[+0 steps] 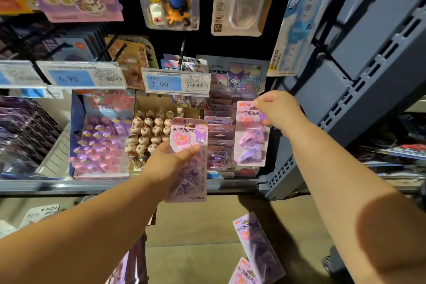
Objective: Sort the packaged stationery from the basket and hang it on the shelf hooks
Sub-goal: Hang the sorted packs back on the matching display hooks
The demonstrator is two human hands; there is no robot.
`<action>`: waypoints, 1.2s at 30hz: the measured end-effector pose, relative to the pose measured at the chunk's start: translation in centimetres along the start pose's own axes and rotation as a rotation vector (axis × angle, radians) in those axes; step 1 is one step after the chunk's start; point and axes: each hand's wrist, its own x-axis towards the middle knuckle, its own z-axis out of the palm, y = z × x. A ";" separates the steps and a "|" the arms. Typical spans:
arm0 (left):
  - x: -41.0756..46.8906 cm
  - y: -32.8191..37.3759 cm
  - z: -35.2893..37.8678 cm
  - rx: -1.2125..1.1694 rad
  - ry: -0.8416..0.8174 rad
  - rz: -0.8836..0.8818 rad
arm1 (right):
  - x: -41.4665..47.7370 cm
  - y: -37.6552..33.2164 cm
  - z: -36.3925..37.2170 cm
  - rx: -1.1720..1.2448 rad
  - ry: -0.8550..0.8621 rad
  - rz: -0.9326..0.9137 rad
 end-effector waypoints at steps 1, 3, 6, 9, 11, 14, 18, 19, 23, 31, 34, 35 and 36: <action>0.0 0.0 0.0 -0.003 0.002 0.004 | 0.0 0.0 0.0 -0.033 0.012 0.005; -0.1 0.1 0.1 -0.003 -0.001 0.006 | -0.1 -0.1 -0.2 -0.079 0.060 -0.001; -0.1 0.1 0.3 -0.008 -0.016 0.009 | 0.0 -0.2 -0.5 -0.181 0.161 -0.027; -0.1 0.0 0.4 -0.011 -0.016 0.007 | 0.4 -0.5 -0.6 -0.239 0.228 -0.043; 0.0 0.1 0.5 -0.011 -0.015 0.005 | 0.9 -0.4 -0.3 -0.230 0.225 -0.059; -0.1 0.3 0.9 -0.001 -0.009 -0.001 | 1.4 -0.4 0.1 -0.186 0.194 -0.078; 0.0 0.3 1.2 -0.014 -0.010 0.007 | 2.4 0.1 0.9 -0.125 0.149 -0.077; 0.0 0.3 1.2 -0.012 -0.005 0.008 | 2.7 0.2 1.2 -0.129 0.138 -0.063; -0.1 0.3 1.2 0.012 -0.009 0.009 | 3.9 0.5 2.0 -0.269 0.049 0.001; 0.1 0.2 0.7 0.020 -0.033 0.016 | 5.6 0.7 2.9 -0.340 0.000 0.078; 0.2 0.1 0.6 0.020 -0.028 0.013 | 6.2 0.7 3.0 -0.354 -0.017 0.060; 0.3 0.0 0.5 0.017 -0.021 0.012 | 6.2 0.7 3.1 -0.364 -0.039 0.074; 0.4 0.0 0.5 0.019 -0.013 0.008 | 6.2 0.8 3.3 -0.379 -0.065 0.088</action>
